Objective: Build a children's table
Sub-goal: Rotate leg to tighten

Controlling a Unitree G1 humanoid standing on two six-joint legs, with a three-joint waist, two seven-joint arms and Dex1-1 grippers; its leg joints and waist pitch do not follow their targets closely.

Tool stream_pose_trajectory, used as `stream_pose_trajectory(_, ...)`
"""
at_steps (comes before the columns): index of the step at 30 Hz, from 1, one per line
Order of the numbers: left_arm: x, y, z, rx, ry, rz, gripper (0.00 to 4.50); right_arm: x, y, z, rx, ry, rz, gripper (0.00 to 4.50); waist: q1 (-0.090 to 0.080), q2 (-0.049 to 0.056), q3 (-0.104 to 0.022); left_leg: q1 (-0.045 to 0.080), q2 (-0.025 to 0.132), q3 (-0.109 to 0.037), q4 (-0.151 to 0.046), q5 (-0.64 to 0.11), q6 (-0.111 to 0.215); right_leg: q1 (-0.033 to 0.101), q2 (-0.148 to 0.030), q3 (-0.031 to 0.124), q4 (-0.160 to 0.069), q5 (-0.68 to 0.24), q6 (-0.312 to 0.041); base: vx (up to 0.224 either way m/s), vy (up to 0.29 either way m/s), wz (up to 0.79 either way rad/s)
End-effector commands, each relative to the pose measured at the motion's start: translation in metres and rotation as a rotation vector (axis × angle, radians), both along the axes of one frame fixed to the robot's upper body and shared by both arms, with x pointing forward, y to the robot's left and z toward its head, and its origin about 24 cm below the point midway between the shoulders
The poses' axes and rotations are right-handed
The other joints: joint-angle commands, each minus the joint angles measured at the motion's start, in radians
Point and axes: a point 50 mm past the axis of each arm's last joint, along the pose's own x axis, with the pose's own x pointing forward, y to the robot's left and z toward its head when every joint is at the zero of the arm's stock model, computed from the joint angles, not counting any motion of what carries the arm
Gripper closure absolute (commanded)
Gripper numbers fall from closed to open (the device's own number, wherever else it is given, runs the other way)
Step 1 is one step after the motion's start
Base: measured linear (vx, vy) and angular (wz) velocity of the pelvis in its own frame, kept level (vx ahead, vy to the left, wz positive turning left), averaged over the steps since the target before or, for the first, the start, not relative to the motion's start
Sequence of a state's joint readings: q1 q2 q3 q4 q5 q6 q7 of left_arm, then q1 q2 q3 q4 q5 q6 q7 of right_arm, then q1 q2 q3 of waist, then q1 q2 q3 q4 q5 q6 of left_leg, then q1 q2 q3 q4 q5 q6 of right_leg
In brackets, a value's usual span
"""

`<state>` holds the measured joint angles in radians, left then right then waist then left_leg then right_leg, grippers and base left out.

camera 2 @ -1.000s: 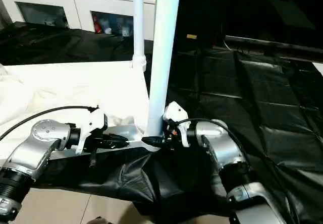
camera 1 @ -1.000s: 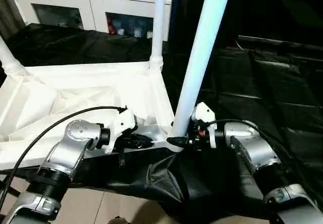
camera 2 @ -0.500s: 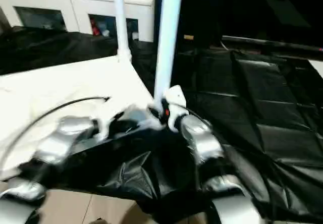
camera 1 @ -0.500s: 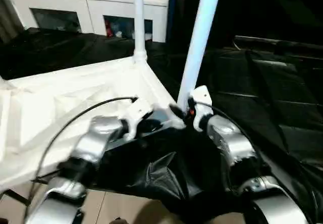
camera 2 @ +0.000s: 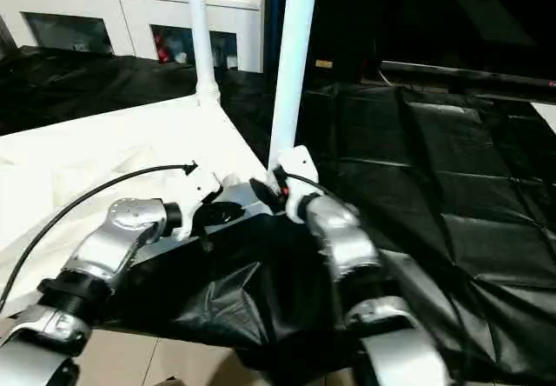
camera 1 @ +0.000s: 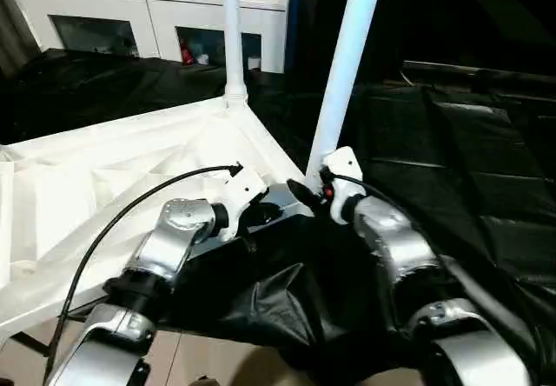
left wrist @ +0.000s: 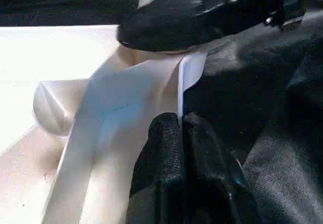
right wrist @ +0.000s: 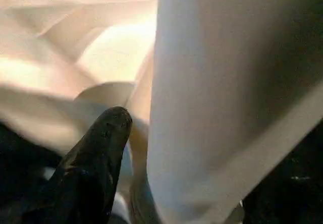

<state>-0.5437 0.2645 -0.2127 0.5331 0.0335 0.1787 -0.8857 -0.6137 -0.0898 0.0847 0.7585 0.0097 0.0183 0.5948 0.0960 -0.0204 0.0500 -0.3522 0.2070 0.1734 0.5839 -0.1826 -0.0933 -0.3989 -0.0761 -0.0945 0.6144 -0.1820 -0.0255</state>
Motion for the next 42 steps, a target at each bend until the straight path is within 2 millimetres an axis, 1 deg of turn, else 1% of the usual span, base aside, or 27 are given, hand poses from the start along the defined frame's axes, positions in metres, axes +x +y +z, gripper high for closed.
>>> stream_pose_trajectory(1,0.002,-0.012,0.015,-0.059,-0.070,-0.057,4.50,-0.015,0.024,-0.009,0.007,0.050,0.184,1.39,0.001,-0.007,-0.062,-0.003,0.027,-0.004,-0.069,-0.177,0.045,0.053,-0.076,0.061,-0.075,-0.228,-0.159,0.000,0.000,0.00)
stream_pose_trajectory(2,0.001,-0.011,0.015,-0.060,-0.068,-0.060,4.50,-0.015,0.023,-0.009,0.006,0.049,0.190,1.39,0.001,-0.007,-0.062,-0.003,0.027,-0.004,-0.069,-0.177,0.045,0.053,-0.076,0.061,-0.075,-0.228,-0.159,0.000,0.000,0.00)
stream_pose_trajectory(3,-0.004,-0.004,0.017,-0.073,-0.057,-0.131,4.50,-0.019,0.012,-0.006,-0.001,0.049,0.282,1.39,0.000,-0.008,-0.060,-0.001,0.027,-0.004,-0.069,-0.179,0.049,0.052,-0.077,0.060,-0.078,-0.243,-0.162,0.000,0.000,0.00)
stream_pose_trajectory(4,-0.004,-0.004,0.017,-0.073,-0.057,-0.132,4.50,-0.019,0.012,-0.005,-0.001,0.050,0.284,1.39,0.002,-0.006,-0.061,-0.001,0.030,-0.005,-0.068,-0.183,0.052,0.053,-0.078,0.060,-0.077,-0.245,-0.162,0.000,0.000,0.00)
stream_pose_trajectory(5,-0.007,-0.001,0.018,-0.074,-0.055,-0.164,4.50,-0.021,0.007,-0.004,-0.014,0.046,0.324,1.39,-0.001,-0.006,-0.060,-0.002,0.030,-0.005,-0.069,-0.185,0.052,0.051,-0.077,0.060,-0.076,-0.244,-0.164,0.000,0.000,0.00)
stream_pose_trajectory(7,-0.011,0.007,0.019,-0.065,-0.045,-0.206,4.50,-0.024,-0.004,-0.002,-0.029,0.057,0.400,1.39,0.000,-0.006,-0.060,-0.002,0.030,-0.005,-0.068,-0.193,0.057,0.052,-0.076,0.059,-0.077,-0.249,-0.167,0.000,0.000,0.00)
stream_pose_trajectory(8,-0.011,0.007,0.019,-0.065,-0.045,-0.206,4.50,-0.024,-0.004,-0.002,-0.029,0.057,0.400,1.39,0.000,-0.006,-0.060,-0.002,0.030,-0.005,-0.068,-0.193,0.057,0.052,-0.076,0.059,-0.077,-0.249,-0.167,0.000,0.000,0.00)
stream_pose_trajectory(10,-0.018,0.021,0.019,-0.046,-0.023,-0.266,4.50,-0.028,-0.019,0.002,-0.067,0.068,0.496,1.39,0.002,-0.006,-0.059,-0.002,0.031,-0.003,-0.068,-0.191,0.059,0.050,-0.075,0.059,-0.078,-0.254,-0.172,0.000,0.000,0.00)
stream_pose_trajectory(13,-0.021,0.026,0.020,-0.043,-0.010,-0.291,4.50,-0.030,-0.022,0.004,-0.078,0.079,0.528,1.39,0.005,-0.004,-0.058,0.000,0.032,-0.004,-0.070,-0.199,0.054,0.048,-0.074,0.058,-0.077,-0.263,-0.178,0.000,0.000,0.00)
stream_pose_trajectory(14,-0.021,0.027,0.020,-0.043,-0.010,-0.291,4.50,-0.030,-0.022,0.004,-0.078,0.079,0.528,1.39,0.006,-0.005,-0.058,0.000,0.032,-0.004,-0.069,-0.199,0.053,0.048,-0.074,0.058,-0.076,-0.262,-0.178,0.000,0.000,0.00)
stream_pose_trajectory(15,-0.022,0.030,0.021,-0.043,-0.004,-0.294,4.50,-0.031,-0.023,0.004,-0.079,0.082,0.539,1.54,0.006,-0.006,-0.058,0.000,0.033,-0.004,-0.070,-0.200,0.051,0.049,-0.075,0.059,-0.076,-0.261,-0.180,0.000,0.000,0.00)
stream_pose_trajectory(17,-0.023,0.031,0.021,-0.042,-0.002,-0.293,4.50,-0.031,-0.023,0.004,-0.074,0.085,0.546,1.70,0.007,-0.006,-0.059,0.001,0.033,-0.004,-0.069,-0.194,0.050,0.048,-0.076,0.059,-0.075,-0.253,-0.184,0.000,0.000,0.00)
stream_pose_trajectory(18,-0.023,0.032,0.021,-0.044,0.001,-0.294,4.50,-0.032,-0.023,0.004,-0.067,0.091,0.554,1.70,0.008,-0.009,-0.060,0.000,0.034,-0.004,-0.069,-0.187,0.050,0.049,-0.075,0.059,-0.073,-0.241,-0.188,0.000,0.000,0.00)
stream_pose_trajectory(20,-0.023,0.031,0.021,-0.046,0.002,-0.295,4.50,-0.032,-0.023,0.005,-0.065,0.093,0.556,1.84,0.010,-0.007,-0.060,0.000,0.033,-0.003,-0.068,-0.183,0.052,0.049,-0.075,0.060,-0.072,-0.232,-0.189,0.000,0.000,0.00)
stream_pose_trajectory(21,-0.024,0.032,0.022,-0.050,0.005,-0.298,4.50,-0.032,-0.022,0.005,-0.060,0.095,0.561,2.05,0.010,-0.007,-0.060,0.000,0.033,-0.003,-0.069,-0.178,0.051,0.049,-0.075,0.059,-0.071,-0.221,-0.192,0.000,0.000,0.00)
stream_pose_trajectory(23,-0.026,0.031,0.021,-0.055,0.014,-0.306,4.50,-0.033,-0.020,0.004,-0.054,0.097,0.574,2.12,0.011,-0.005,-0.060,0.000,0.033,-0.004,-0.068,-0.175,0.048,0.050,-0.075,0.059,-0.069,-0.213,-0.194,0.000,0.000,0.00)
stream_pose_trajectory(24,-0.026,0.030,0.020,-0.055,0.015,-0.308,4.50,-0.034,-0.020,0.004,-0.053,0.097,0.577,2.12,0.011,-0.007,-0.059,-0.001,0.033,-0.004,-0.068,-0.179,0.048,0.050,-0.075,0.059,-0.070,-0.217,-0.193,0.000,0.000,0.00)
stream_pose_trajectory(25,-0.026,0.030,0.020,-0.056,0.017,-0.310,4.50,-0.034,-0.020,0.004,-0.052,0.098,0.578,2.34,0.011,-0.007,-0.060,0.000,0.033,-0.004,-0.069,-0.180,0.048,0.050,-0.075,0.059,-0.071,-0.221,-0.193,0.000,0.000,0.00)
stream_pose_trajectory(28,-0.028,0.030,0.019,-0.058,0.023,-0.315,4.50,-0.036,-0.019,0.003,-0.049,0.105,0.583,2.41,0.012,-0.007,-0.059,0.001,0.033,-0.004,-0.069,-0.183,0.045,0.050,-0.076,0.059,-0.072,-0.229,-0.191,0.000,0.000,0.00)
stream_pose_trajectory(29,-0.028,0.030,0.019,-0.058,0.024,-0.316,4.50,-0.036,-0.020,0.002,-0.048,0.110,0.587,2.45,0.012,-0.009,-0.059,0.001,0.032,-0.004,-0.069,-0.183,0.046,0.050,-0.075,0.059,-0.072,-0.229,-0.190,0.000,0.000,0.00)
stream_pose_trajectory(30,-0.028,0.030,0.019,-0.058,0.025,-0.317,4.50,-0.037,-0.020,0.002,-0.047,0.114,0.589,2.50,0.012,-0.008,-0.059,0.001,0.033,-0.004,-0.069,-0.181,0.045,0.050,-0.075,0.060,-0.071,-0.227,-0.190,0.000,0.000,0.00)
stream_pose_trajectory(34,-0.027,0.032,0.019,-0.055,0.027,-0.310,4.50,-0.037,-0.019,0.001,-0.045,0.120,0.596,2.51,0.013,-0.007,-0.060,0.002,0.033,-0.004,-0.068,-0.178,0.045,0.050,-0.074,0.059,-0.070,-0.214,-0.192,0.000,0.000,0.00)
stream_pose_trajectory(36,-0.028,0.033,0.018,-0.053,0.028,-0.306,4.50,-0.037,-0.019,0.001,-0.048,0.118,0.589,2.52,0.013,-0.008,-0.060,0.001,0.032,-0.004,-0.068,-0.179,0.043,0.051,-0.075,0.059,-0.070,-0.217,-0.191,0.000,0.000,0.00)
stream_pose_trajectory(39,-0.027,0.032,0.018,-0.061,0.029,-0.295,4.50,-0.039,-0.019,0.000,-0.041,0.123,0.591,2.52,0.013,-0.008,-0.060,0.001,0.032,-0.003,-0.068,-0.177,0.043,0.050,-0.075,0.060,-0.070,-0.216,-0.190,0.000,0.000,0.00)
stream_pose_trajectory(41,-0.025,0.029,0.018,-0.064,0.021,-0.274,4.50,-0.039,-0.018,-0.001,-0.028,0.127,0.574,2.52,0.013,-0.007,-0.061,0.002,0.032,-0.004,-0.068,-0.178,0.043,0.050,-0.074,0.059,-0.071,-0.214,-0.191,0.000,0.000,0.00)
stream_pose_trajectory(42,-0.024,0.029,0.018,-0.064,0.018,-0.264,4.50,-0.039,-0.017,-0.002,-0.023,0.130,0.566,2.52,0.013,-0.008,-0.061,0.002,0.032,-0.003,-0.067,-0.179,0.042,0.050,-0.074,0.060,-0.071,-0.215,-0.190,0.000,0.000,0.00)
